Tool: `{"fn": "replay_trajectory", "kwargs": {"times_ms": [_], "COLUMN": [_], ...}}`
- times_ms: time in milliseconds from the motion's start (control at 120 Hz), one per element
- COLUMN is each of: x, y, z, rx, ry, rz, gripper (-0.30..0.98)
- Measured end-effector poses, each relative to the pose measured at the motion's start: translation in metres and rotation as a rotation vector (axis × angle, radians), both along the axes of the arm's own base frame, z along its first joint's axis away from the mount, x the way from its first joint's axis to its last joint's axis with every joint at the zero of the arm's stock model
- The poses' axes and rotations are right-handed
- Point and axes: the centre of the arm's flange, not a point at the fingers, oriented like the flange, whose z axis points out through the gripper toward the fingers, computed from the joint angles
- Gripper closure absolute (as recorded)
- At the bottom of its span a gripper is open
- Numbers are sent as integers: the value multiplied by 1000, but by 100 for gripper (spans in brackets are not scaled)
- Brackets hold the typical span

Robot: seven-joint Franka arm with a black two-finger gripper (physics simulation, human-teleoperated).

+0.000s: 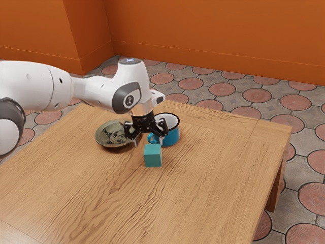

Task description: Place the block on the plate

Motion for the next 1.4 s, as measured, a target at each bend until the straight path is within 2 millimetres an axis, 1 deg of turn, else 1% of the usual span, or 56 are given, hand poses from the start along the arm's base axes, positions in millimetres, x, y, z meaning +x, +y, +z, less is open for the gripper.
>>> {"fn": "replay_trajectory", "kwargs": {"times_ms": [150, 225, 325, 392, 500, 683, 975, 1117, 1208, 1400], "x": [0, 0, -1, 0, 3, 7, 12, 19, 23, 24], "y": [2, -6, -23, -26, -21, -4, -5, -5, -2, -2], "z": [-4, -9, -15, -18, -25, -37, -59, -61, -62, -62], "rx": [-2, -9, -22, -27, -30, -31, -38, -45, -47, -51], "ry": [2, 6, 6, 5, 4, 10, 22, 13, 7, 6], "rz": [16, 10, -8, -8, 5, 34, 37, 33, 33, 27], "gripper": [0, 0, 0, 0, 0, 0, 0, 0, 0, 0]}}
